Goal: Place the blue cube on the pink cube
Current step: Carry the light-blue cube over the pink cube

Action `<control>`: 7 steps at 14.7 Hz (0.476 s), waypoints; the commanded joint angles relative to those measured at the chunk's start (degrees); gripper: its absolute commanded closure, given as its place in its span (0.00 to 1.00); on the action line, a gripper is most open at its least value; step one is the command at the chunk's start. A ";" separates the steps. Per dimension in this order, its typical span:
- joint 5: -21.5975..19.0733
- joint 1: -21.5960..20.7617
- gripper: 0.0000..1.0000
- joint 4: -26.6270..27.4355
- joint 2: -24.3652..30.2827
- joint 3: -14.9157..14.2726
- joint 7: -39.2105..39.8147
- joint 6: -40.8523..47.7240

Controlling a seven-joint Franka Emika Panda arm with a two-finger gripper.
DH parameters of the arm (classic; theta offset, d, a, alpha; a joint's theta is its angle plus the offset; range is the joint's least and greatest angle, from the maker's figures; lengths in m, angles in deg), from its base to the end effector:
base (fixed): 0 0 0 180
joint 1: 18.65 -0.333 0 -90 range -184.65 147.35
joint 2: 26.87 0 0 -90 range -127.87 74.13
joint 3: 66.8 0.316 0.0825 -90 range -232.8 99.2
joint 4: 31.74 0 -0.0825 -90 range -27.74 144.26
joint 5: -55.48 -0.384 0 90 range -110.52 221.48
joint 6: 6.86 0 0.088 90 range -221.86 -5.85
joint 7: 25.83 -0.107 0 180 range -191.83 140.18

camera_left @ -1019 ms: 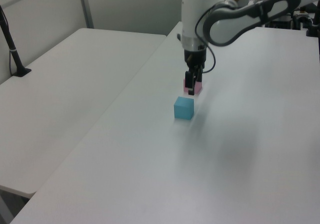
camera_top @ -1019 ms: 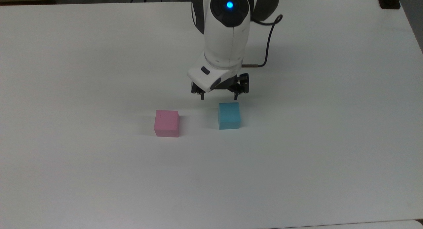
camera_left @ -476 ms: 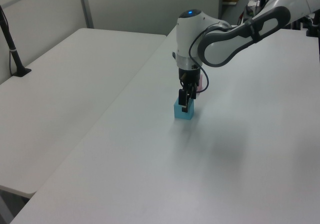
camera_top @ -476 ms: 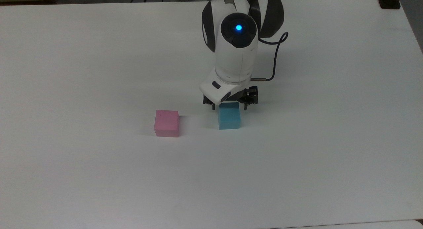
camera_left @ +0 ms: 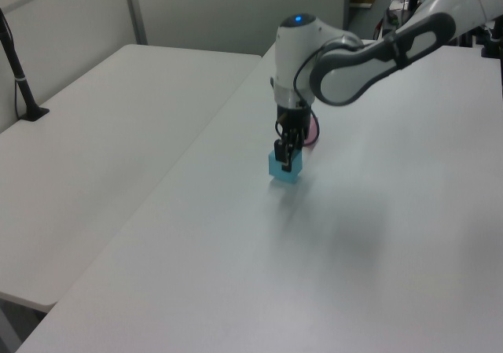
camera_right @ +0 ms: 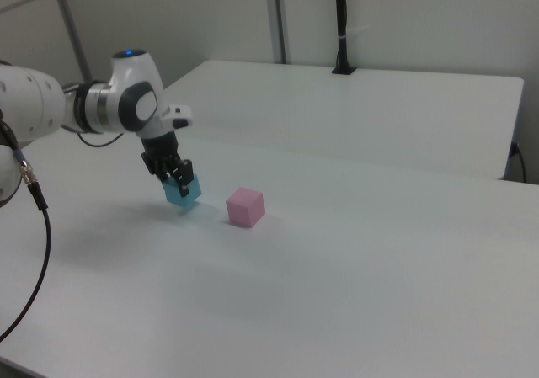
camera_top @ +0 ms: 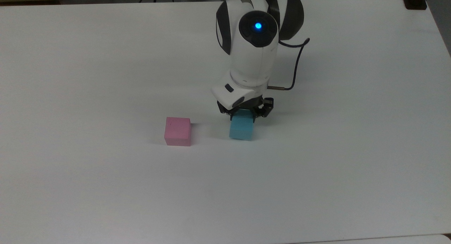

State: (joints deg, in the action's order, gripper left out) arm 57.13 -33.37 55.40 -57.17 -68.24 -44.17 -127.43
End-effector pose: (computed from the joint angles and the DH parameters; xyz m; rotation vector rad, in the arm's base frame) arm 0.6841 0.1629 0.3586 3.1167 -0.1100 0.0982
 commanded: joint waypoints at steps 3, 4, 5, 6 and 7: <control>1.24 6.35 0.71 1.10 6.39 -0.68 7.17 7.47; 2.20 7.77 0.71 1.01 6.30 -0.68 8.48 7.20; 2.56 9.17 0.71 0.40 6.13 -0.59 9.89 6.50; 2.65 10.58 0.70 0.31 6.04 -0.59 10.77 5.89; 2.74 11.38 0.70 0.31 5.86 -0.59 11.39 5.18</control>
State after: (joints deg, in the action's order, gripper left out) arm 59.08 -24.85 55.03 -51.54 -68.92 -35.82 -120.22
